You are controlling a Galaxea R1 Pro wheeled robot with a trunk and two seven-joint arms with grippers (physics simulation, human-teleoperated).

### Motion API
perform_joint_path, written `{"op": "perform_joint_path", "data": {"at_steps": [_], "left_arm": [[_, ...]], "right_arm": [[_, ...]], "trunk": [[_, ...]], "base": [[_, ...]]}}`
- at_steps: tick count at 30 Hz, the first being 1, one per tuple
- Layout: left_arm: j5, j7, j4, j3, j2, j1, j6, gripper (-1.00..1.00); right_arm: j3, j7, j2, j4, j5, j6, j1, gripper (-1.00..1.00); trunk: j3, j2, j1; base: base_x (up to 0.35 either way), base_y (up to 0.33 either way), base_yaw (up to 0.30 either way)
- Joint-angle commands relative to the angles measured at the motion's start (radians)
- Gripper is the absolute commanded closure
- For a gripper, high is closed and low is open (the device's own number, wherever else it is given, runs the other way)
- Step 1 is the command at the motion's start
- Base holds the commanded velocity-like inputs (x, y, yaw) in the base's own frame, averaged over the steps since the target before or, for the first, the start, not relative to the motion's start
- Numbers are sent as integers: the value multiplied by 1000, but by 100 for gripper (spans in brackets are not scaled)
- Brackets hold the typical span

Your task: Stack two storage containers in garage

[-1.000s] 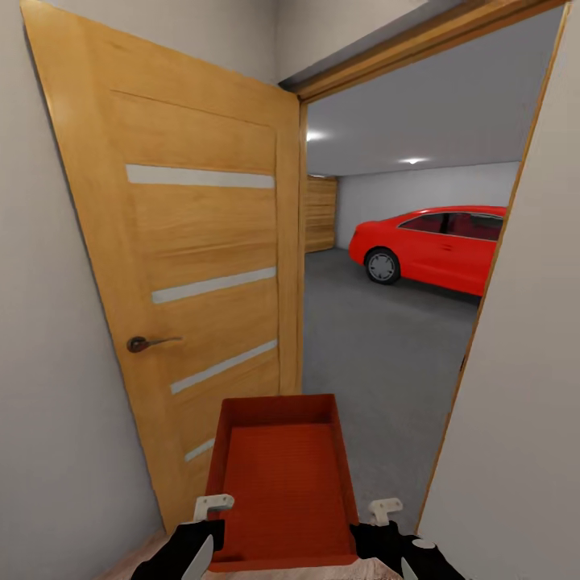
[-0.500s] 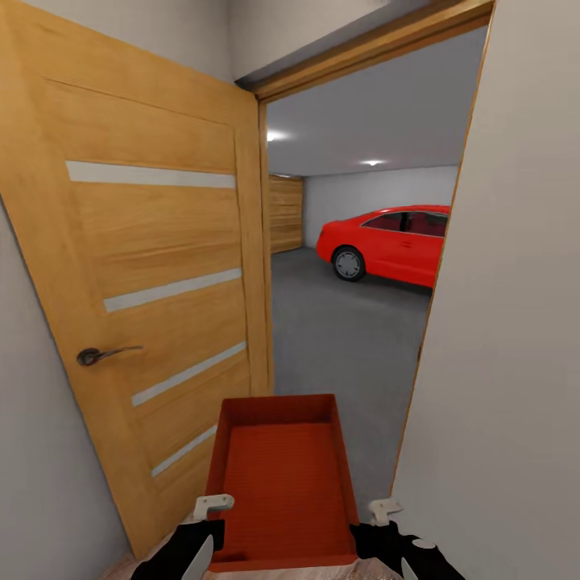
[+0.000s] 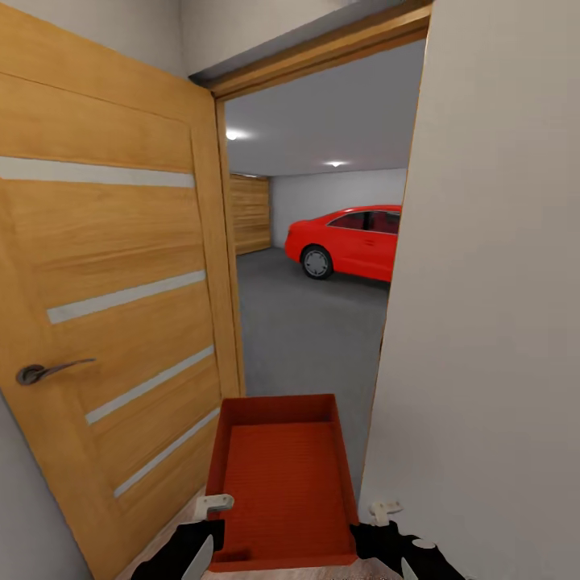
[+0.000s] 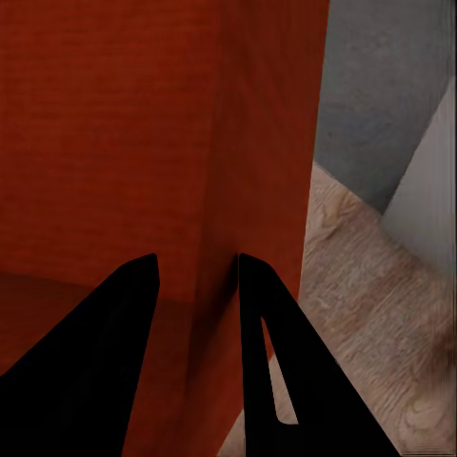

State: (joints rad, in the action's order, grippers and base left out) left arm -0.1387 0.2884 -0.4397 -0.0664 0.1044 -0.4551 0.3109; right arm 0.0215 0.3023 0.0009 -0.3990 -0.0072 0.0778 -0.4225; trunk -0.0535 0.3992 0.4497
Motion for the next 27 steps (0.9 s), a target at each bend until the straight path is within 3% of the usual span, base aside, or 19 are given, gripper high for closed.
{"op": "perform_joint_path", "data": {"at_steps": [1,11,27], "left_arm": [[19,9,-5,35,-11,0,-85,100],[19,9,-5,36,-11,0,-85,100],[19,9,-5,36,-11,0,-85,100]], "right_arm": [[7,29,-1,0,-5,7,1,100],[6,29,-1,0,-6,7,1,100],[6,30,-1,0,-7,7,1,100]], "trunk": [[0,1,0],[0,1,0],[0,1,0]], "base": [[0,0,-278],[0,28,-115],[0,253,-1]]}}
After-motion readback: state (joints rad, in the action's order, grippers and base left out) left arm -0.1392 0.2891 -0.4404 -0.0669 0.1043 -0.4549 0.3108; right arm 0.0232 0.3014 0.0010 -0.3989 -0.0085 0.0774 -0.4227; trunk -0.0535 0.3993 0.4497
